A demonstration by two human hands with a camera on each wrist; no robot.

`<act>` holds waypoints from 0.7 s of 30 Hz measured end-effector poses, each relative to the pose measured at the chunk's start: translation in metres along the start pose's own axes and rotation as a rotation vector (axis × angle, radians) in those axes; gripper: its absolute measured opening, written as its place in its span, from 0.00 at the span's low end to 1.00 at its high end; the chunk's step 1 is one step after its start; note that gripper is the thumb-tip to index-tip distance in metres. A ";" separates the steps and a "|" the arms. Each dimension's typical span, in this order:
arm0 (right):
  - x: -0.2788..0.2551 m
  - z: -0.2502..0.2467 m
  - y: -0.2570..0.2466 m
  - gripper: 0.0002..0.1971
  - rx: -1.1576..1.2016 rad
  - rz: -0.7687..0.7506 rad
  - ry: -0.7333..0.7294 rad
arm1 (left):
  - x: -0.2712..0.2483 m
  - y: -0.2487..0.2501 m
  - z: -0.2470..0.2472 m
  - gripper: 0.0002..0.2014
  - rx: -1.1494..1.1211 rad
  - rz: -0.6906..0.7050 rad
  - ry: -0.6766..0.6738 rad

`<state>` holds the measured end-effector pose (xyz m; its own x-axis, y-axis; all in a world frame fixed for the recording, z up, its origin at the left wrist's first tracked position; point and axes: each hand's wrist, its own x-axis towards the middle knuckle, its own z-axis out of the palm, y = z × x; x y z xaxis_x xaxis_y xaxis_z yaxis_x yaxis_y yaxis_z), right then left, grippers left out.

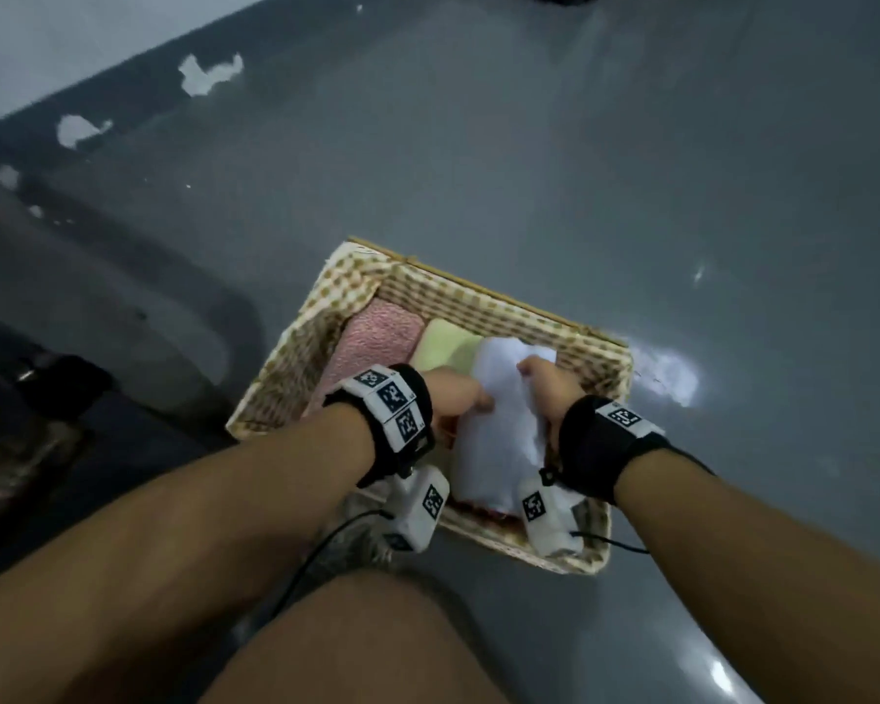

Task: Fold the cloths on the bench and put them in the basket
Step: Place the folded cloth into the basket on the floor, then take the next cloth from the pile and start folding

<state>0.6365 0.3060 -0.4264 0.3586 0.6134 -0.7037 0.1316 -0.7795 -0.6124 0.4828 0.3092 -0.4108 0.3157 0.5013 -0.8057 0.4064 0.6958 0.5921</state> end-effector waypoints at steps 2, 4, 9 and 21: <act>0.017 -0.003 0.012 0.30 -0.005 0.065 -0.009 | 0.016 -0.001 0.008 0.16 0.090 -0.012 0.030; 0.029 -0.002 0.019 0.31 -0.005 0.097 -0.008 | 0.028 0.001 0.009 0.18 0.195 0.009 0.065; 0.034 0.003 0.012 0.32 -0.078 0.044 0.013 | 0.037 0.010 0.003 0.19 0.255 0.039 0.129; -0.065 0.030 -0.086 0.22 -0.722 -0.468 -0.031 | -0.074 0.045 -0.062 0.04 0.045 0.353 0.225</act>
<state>0.5743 0.3369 -0.3391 0.0962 0.8869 -0.4518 0.8187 -0.3286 -0.4708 0.4253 0.3356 -0.3256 0.2493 0.8082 -0.5335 0.3456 0.4403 0.8287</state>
